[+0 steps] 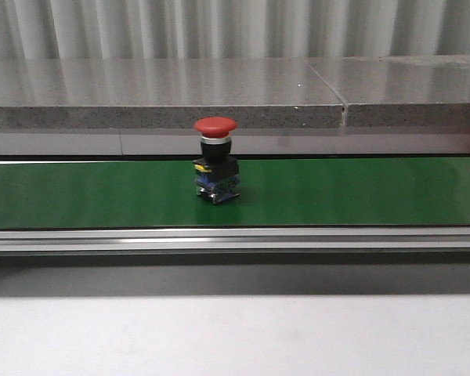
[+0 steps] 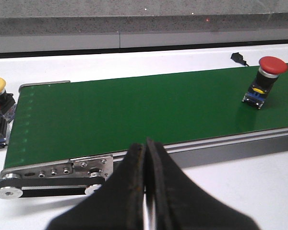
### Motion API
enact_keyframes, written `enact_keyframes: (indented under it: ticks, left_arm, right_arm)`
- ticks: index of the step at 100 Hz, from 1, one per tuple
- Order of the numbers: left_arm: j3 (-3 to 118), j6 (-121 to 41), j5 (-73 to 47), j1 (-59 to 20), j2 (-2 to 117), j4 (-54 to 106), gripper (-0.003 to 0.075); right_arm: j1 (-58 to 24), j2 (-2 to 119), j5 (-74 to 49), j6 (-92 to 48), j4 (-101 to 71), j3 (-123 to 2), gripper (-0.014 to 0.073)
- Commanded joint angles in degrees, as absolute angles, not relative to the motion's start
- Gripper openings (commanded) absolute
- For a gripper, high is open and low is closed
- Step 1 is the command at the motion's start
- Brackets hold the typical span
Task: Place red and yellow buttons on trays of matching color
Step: 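Lower the yellow button into the yellow tray and open the right gripper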
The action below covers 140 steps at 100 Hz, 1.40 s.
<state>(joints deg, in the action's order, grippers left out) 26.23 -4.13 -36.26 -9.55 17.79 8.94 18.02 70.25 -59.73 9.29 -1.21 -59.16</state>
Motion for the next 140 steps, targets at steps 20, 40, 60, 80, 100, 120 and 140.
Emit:
enact_keyframes:
  ticks: [20,40,60,80,100,120,140]
  left_arm:
    - [27.79,-4.15,-32.29,-10.06,18.31,9.89,-0.0020]
    - [27.79,-4.15,-32.29,-10.06,18.31,9.89,-0.0020]
    - [27.79,-4.15,-32.29,-10.06,18.31,9.89,-0.0020]
    - [27.79,-4.15,-32.29,-10.06,18.31,9.89,-0.0020]
    - [27.79,-4.15,-32.29,-10.06,18.31,9.89,-0.0020]
    - [27.79,-4.15,-32.29,-10.06,18.31,9.89,-0.0020]
    - [27.79,-4.15,-32.29,-10.06,18.31,9.89,-0.0020]
  right_arm:
    - [27.89,68.42,-51.31,13.37,-0.72,-54.87,0.0149]
    - [32.05,69.15,-45.31,14.28,-0.90,-51.25,0.0149]
    - [34.69,73.68,-40.63,14.28,-1.94,-49.05,0.0149]
    - [34.90,78.95,-35.89,14.28,-3.65,-49.05,0.0149]
    - [34.90,83.20,-35.00,14.23,-5.41,-49.05,0.0149]
    - [34.90,84.67,-35.08,14.17,-5.41,-49.05,0.0180]
    - [34.90,84.67,-35.08,13.71,-5.36,-49.05,0.0486]
